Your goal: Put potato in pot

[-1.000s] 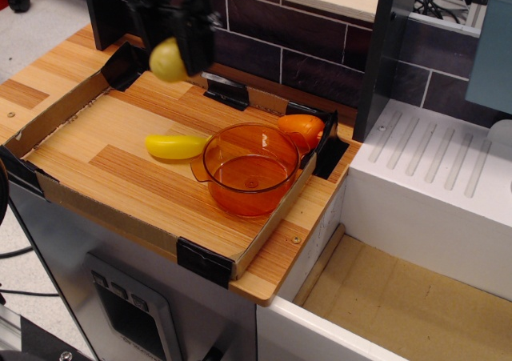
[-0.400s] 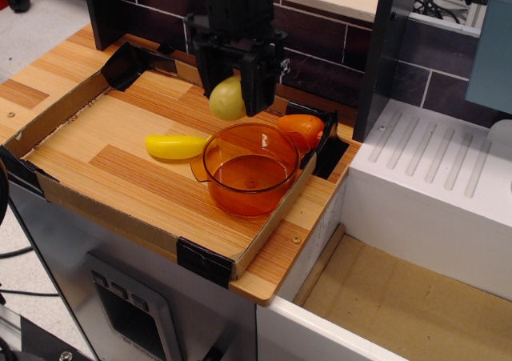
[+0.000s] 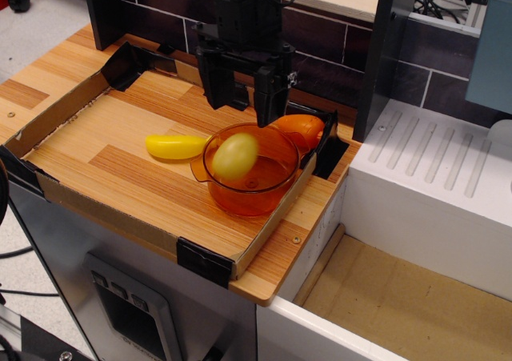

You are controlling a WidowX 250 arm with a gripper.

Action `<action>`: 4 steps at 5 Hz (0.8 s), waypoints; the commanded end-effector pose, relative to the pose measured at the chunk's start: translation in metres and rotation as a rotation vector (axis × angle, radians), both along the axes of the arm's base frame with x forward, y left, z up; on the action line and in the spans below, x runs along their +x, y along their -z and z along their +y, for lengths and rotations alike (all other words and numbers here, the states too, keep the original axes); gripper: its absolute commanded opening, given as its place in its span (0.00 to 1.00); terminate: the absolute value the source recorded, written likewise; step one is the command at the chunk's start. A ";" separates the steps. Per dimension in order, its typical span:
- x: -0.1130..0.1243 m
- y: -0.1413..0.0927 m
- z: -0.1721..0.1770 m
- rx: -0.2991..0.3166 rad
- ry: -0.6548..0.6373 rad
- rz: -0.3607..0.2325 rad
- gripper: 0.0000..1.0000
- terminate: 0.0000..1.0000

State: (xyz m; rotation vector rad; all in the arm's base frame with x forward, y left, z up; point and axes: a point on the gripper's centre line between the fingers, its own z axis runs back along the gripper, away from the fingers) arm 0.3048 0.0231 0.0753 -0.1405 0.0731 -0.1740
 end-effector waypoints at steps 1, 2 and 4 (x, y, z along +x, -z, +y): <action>0.017 -0.049 0.012 -0.008 -0.007 -0.018 1.00 0.00; 0.020 -0.079 0.029 0.054 -0.124 -0.108 1.00 0.00; 0.020 -0.079 0.029 0.054 -0.124 -0.108 1.00 1.00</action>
